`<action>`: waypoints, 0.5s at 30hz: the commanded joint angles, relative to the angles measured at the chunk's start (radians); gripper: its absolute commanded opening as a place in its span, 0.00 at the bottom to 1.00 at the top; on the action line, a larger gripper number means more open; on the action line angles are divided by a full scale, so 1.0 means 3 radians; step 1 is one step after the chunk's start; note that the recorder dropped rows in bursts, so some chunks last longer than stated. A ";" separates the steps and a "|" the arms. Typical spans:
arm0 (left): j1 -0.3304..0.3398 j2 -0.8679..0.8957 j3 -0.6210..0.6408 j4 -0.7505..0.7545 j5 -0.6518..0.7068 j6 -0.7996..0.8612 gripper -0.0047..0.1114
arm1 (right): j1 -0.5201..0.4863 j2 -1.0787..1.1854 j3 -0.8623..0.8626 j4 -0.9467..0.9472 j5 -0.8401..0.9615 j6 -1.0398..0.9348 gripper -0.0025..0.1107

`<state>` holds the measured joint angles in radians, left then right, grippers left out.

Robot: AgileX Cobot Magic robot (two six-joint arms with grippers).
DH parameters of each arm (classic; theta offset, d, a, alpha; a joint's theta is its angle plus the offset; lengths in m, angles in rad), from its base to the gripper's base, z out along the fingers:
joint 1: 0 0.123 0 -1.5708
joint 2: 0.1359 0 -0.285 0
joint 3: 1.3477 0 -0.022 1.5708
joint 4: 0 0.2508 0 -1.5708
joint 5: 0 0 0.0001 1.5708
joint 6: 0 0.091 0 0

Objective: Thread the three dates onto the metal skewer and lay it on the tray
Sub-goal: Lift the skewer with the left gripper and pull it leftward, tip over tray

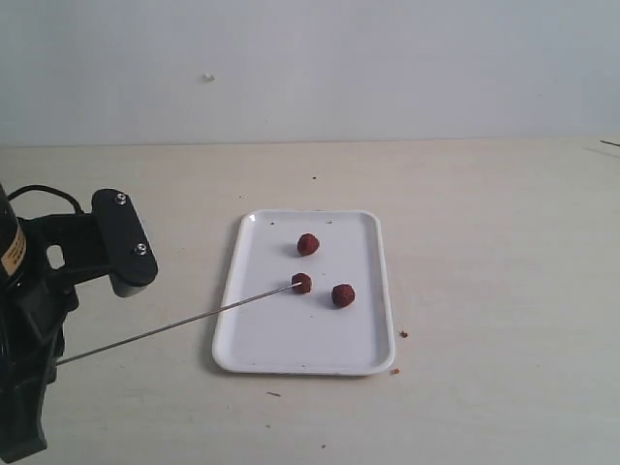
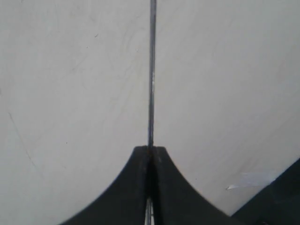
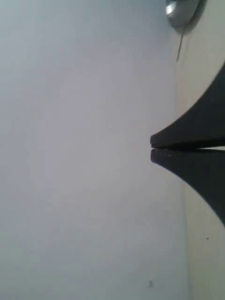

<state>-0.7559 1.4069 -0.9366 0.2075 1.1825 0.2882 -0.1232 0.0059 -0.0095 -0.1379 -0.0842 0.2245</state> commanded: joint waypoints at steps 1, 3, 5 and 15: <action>-0.0015 -0.0028 0.0010 0.0084 -0.0050 0.0011 0.04 | -0.0013 -0.0020 0.0009 0.0032 -0.0547 0.0114 0.02; -0.0015 -0.0028 0.0010 0.0073 -0.0198 -0.0031 0.04 | -0.0013 -0.0020 0.0009 0.0042 -0.0540 0.0346 0.02; -0.0015 -0.0028 0.0010 0.0057 -0.0258 -0.0036 0.04 | -0.0013 -0.0020 0.0009 0.0042 -0.0458 0.0632 0.02; -0.0001 -0.0028 0.0010 0.0064 -0.0175 0.0019 0.04 | -0.0013 0.0268 -0.0364 0.0132 -0.0569 0.1170 0.02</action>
<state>-0.7559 1.4069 -0.9366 0.2282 1.1227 0.2903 -0.1232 0.0283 -0.0561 -0.0795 -0.2724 0.5710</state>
